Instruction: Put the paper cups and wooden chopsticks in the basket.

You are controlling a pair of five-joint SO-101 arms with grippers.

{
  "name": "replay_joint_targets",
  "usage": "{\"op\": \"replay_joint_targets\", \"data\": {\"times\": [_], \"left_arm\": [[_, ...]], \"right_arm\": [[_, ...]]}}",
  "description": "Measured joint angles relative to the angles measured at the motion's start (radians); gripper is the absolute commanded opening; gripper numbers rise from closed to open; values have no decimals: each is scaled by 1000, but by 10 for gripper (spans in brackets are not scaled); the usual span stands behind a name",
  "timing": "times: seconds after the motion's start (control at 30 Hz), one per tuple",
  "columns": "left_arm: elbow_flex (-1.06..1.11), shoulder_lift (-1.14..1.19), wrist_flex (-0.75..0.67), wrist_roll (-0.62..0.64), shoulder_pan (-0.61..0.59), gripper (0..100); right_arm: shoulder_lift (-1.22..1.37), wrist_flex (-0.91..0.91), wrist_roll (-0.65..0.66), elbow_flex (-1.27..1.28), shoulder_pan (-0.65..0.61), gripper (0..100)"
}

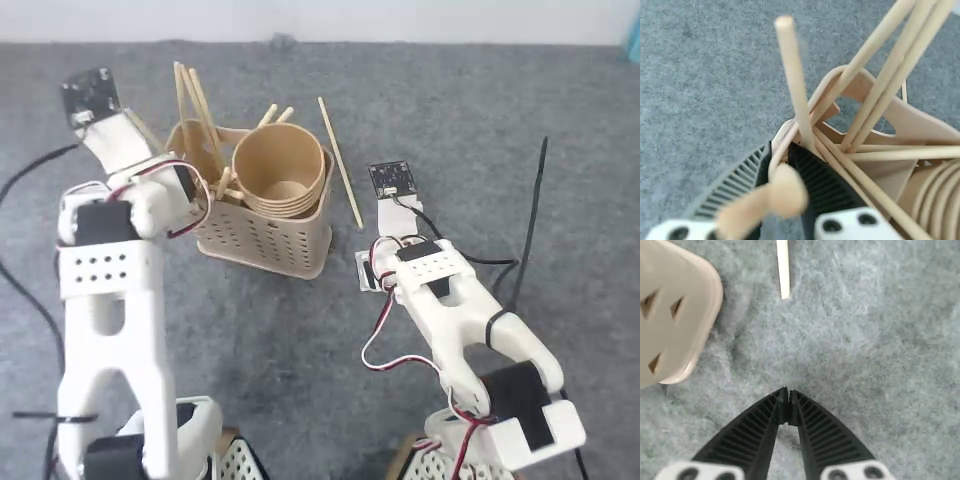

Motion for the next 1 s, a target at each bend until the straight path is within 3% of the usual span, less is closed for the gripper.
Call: {"op": "replay_joint_targets", "data": {"times": [0.17,0.4,0.6,1.0], "left_arm": [[0,-110,29,-48,0,312],[0,-358,38,-114,2,314],[-2,-565,75,-144,-9,246],[-23,-695,78,-110,-431,153]], "right_arm": [[0,0,0,0,0,8],[0,0,0,0,0,8],[0,0,0,0,0,8],[0,0,0,0,0,8]]}}
